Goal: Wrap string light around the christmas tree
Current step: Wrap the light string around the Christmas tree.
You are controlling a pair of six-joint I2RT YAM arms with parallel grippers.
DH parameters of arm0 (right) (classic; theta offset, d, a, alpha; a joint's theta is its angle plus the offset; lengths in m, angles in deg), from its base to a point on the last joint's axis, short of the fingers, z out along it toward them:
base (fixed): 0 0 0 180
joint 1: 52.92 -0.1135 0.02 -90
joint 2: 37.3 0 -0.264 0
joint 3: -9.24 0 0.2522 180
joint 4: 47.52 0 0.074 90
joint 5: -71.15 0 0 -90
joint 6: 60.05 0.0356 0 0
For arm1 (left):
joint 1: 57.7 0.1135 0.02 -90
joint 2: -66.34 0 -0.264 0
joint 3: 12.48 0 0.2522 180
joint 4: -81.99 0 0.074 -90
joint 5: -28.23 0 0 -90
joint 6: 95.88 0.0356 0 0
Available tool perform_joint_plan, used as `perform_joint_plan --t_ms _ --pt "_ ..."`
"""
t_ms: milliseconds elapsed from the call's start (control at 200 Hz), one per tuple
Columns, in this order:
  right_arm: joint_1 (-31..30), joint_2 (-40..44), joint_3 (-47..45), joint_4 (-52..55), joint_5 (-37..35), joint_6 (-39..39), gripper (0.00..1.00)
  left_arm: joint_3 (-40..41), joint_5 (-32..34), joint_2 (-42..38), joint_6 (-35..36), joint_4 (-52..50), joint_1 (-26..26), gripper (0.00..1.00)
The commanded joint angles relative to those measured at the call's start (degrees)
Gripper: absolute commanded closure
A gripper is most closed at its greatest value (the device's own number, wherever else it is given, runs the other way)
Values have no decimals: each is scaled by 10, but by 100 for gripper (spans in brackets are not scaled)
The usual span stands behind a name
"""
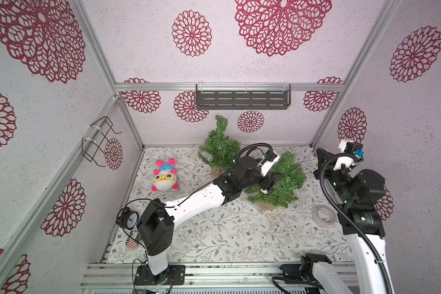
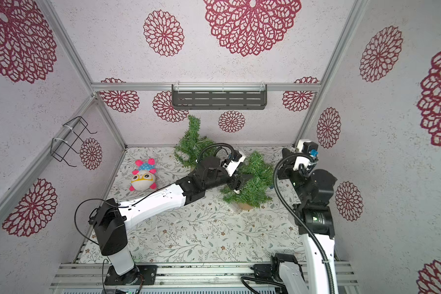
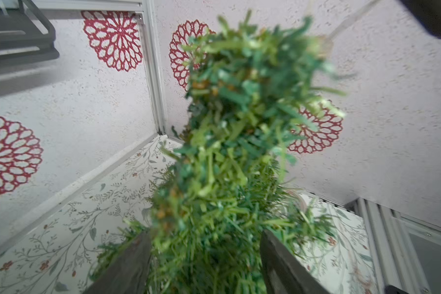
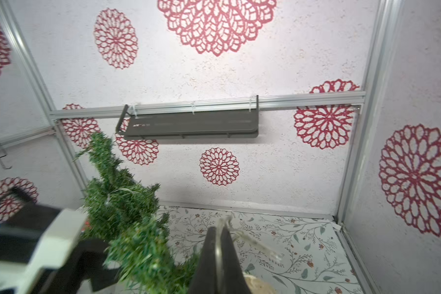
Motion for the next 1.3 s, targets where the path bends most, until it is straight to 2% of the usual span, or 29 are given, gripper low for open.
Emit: perform_joint_plan --t_ms 0,155,235,320,455,610,741,951,1096,1216,1296 --pt "1 28 -29 -101 121 38 100 -42 37 31 -1 19 6 39" --pt "-1 60 -121 -272 258 122 97 -40 17 39 -23 34 22 58" --pt "-5 59 -146 -290 301 121 92 -22 -12 26 -36 41 27 59" --pt "-11 44 -135 -211 328 65 92 3 -34 -3 -40 30 28 53" --pt "-15 49 -123 -117 315 -13 92 85 -54 -73 -52 25 28 39" --pt "-15 48 -129 -119 312 -14 92 168 -68 -151 -48 40 26 33" --pt "-15 45 -127 -125 313 -16 92 166 -84 -148 -22 76 3 30" --pt "-16 35 -113 -139 343 -3 92 110 -90 -97 17 66 -5 30" --pt "-26 29 -129 -132 320 4 89 114 -82 -113 29 46 -3 34" --pt "-58 26 -125 -22 269 -50 83 156 -67 -140 14 39 8 35" --pt "-70 28 -115 48 235 -66 73 188 -61 -155 -3 48 10 35"
